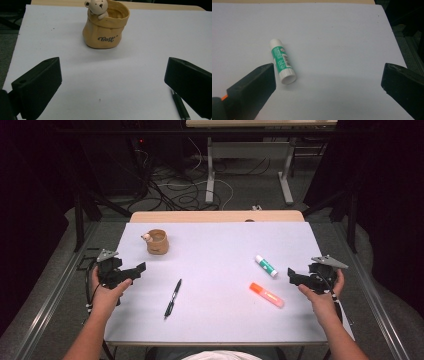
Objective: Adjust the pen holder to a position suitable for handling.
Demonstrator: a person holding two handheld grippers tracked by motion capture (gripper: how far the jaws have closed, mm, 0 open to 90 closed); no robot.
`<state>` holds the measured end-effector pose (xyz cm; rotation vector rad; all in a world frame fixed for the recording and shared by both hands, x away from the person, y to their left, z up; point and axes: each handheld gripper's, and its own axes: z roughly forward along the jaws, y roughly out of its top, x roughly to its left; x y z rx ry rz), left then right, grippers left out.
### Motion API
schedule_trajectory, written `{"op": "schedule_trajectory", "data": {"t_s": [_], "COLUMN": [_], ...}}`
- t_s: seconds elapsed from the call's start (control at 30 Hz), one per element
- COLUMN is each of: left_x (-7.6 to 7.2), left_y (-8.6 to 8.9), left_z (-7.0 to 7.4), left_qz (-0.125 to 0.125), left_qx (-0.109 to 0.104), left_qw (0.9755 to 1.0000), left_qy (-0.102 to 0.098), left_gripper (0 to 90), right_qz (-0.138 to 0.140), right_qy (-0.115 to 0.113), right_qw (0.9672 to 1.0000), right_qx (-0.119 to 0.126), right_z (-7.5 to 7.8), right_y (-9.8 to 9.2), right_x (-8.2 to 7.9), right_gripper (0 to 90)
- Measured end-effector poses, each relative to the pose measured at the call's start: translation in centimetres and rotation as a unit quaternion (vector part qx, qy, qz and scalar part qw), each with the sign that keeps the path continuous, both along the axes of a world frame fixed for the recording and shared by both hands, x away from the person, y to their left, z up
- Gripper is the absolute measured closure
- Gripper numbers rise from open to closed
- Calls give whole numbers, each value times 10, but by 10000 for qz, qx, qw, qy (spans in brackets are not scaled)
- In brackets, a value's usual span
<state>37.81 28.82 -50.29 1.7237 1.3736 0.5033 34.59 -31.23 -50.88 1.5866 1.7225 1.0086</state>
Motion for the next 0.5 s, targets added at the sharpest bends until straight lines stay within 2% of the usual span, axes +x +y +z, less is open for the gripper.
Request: {"op": "schedule_trajectory", "data": {"t_s": [0.1,0.23,0.3,0.4,0.5], "left_x": [2,7,9,15,19], "left_y": [-2,-7,-8,-12,-14], "left_z": [0,8,10,22,27], "left_qz": [9,69,61,95,110], "left_qx": [28,208,170,50,69], "left_qw": [10000,9998,9998,9999,9999], "left_qy": [8,-28,-44,-85,-109], "left_gripper": [13,25,27,30,30], "right_qz": [-45,-92,-101,-78,-31], "right_qy": [22,56,81,93,83], "right_qw": [10000,9997,9997,9998,9999], "right_qx": [62,199,217,142,75], "right_z": [0,1,2,2,2], "right_y": [0,1,2,5,7], "right_x": [0,-1,-1,-3,-3], "right_gripper": [0,0,0,0,0]}}
